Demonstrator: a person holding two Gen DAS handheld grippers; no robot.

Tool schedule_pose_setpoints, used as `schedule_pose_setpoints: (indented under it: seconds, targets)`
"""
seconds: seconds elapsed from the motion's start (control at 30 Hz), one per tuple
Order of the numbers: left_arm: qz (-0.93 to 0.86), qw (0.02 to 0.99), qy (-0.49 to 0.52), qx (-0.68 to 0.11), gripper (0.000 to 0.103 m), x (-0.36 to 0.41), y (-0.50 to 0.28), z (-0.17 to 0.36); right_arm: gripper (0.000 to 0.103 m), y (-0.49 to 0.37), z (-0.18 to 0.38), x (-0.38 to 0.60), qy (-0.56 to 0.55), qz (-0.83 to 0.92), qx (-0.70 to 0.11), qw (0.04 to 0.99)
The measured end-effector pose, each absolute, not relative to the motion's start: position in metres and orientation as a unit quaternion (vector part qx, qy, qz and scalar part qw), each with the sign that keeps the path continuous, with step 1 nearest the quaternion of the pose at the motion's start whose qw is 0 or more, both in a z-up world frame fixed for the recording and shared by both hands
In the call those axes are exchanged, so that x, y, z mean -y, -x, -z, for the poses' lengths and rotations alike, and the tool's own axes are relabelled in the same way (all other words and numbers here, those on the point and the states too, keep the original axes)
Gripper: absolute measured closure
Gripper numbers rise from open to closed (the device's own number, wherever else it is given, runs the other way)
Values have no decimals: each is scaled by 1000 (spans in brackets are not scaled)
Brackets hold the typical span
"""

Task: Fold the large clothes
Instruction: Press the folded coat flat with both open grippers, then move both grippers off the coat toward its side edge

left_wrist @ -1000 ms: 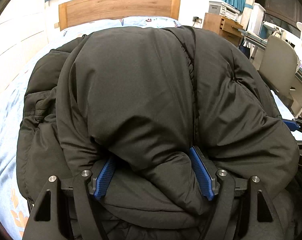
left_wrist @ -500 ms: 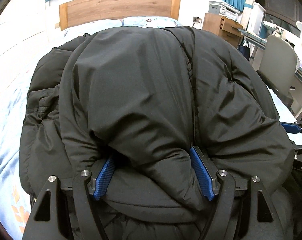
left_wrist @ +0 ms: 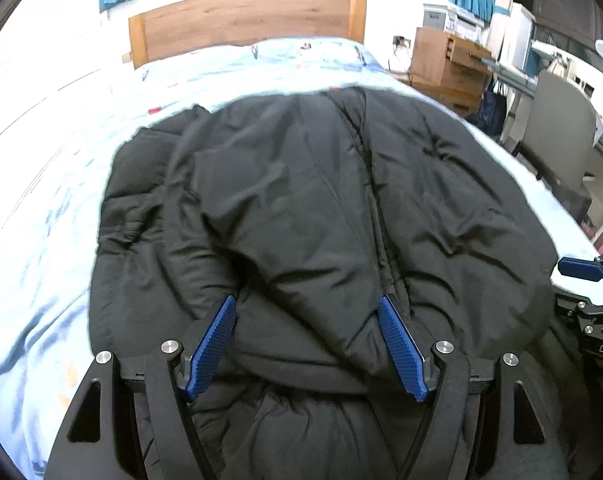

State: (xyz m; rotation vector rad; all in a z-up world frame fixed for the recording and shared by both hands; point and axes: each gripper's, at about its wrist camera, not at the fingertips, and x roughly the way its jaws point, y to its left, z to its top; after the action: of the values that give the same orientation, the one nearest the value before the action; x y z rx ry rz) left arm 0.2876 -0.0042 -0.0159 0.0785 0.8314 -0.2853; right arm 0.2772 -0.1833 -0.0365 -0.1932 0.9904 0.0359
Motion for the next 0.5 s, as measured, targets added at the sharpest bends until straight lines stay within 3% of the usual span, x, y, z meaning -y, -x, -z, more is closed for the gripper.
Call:
schedule_pose_setpoints:
  seconds: [0.2, 0.5]
  targets:
    - [147, 912, -22, -382, 28, 4, -289, 0, 57, -278, 11, 184, 76, -22, -435, 897]
    - [133, 900, -51, -413, 27, 27, -302, 40, 54, -299, 55, 195, 63, -31, -456, 887]
